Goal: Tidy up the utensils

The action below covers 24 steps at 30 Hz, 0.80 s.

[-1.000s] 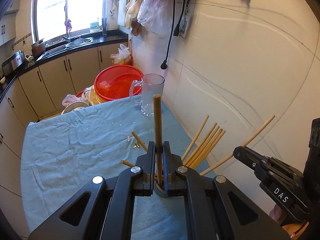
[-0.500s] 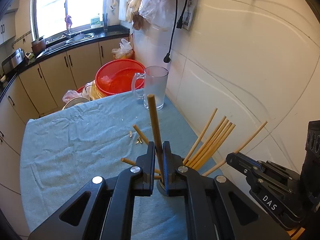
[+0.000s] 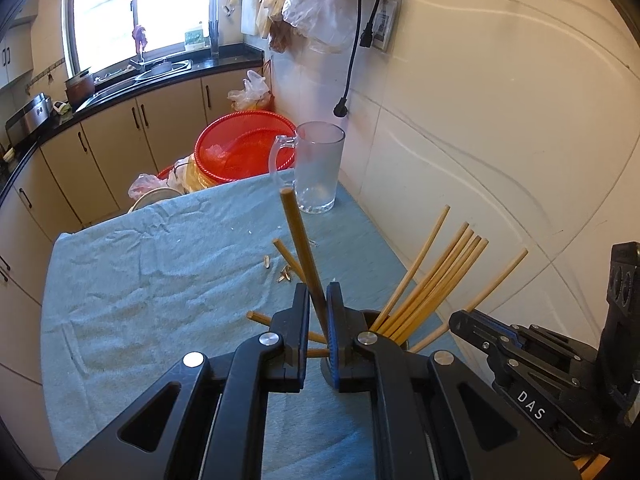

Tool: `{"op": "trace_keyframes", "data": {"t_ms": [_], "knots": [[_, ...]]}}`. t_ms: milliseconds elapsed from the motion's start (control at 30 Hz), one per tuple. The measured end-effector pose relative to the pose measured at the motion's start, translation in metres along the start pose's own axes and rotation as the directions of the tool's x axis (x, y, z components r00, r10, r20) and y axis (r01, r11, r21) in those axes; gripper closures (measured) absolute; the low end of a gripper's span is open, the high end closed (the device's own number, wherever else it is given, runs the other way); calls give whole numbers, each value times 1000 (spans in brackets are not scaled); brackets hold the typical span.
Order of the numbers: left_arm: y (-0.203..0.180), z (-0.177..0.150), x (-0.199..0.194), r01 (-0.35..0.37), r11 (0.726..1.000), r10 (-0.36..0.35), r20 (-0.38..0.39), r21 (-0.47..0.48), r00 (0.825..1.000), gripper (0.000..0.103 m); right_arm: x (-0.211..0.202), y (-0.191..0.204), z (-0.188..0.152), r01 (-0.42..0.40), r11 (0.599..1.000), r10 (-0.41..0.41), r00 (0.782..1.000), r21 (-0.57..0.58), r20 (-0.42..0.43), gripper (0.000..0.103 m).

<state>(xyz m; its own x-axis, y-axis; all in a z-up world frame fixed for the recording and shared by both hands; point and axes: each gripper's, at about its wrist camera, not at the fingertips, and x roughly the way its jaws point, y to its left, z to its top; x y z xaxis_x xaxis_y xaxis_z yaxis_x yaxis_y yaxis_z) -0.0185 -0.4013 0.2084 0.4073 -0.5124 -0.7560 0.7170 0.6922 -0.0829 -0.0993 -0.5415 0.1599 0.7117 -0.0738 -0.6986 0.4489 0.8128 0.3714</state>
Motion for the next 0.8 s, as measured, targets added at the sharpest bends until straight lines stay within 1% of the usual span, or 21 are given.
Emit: {"op": "trace_keyframes", "data": {"t_ms": [467,700,733,767,800], "knots": [[2,-1,4,-18,1000,18,-3,-4,1000,93,11,2,4,24,1000,-24,1000,-11,1,95],[8,1,5,-34,999,34,11,-20,999,91,10,1,10,12,1000,-12,1000,2,9,94],[9,1,4,-33,999,33,15,-23,999,86,8,1,11,14,1000,-14,1000,2,18,94],[10,1,3,-37,999,38,21,-27,999,82,5,1,14,17,1000,-17,999,1,28,91],[10,1,2,-41,999,41,26,-31,999,74,3,1,15,17,1000,-17,999,1,35,87]]}}
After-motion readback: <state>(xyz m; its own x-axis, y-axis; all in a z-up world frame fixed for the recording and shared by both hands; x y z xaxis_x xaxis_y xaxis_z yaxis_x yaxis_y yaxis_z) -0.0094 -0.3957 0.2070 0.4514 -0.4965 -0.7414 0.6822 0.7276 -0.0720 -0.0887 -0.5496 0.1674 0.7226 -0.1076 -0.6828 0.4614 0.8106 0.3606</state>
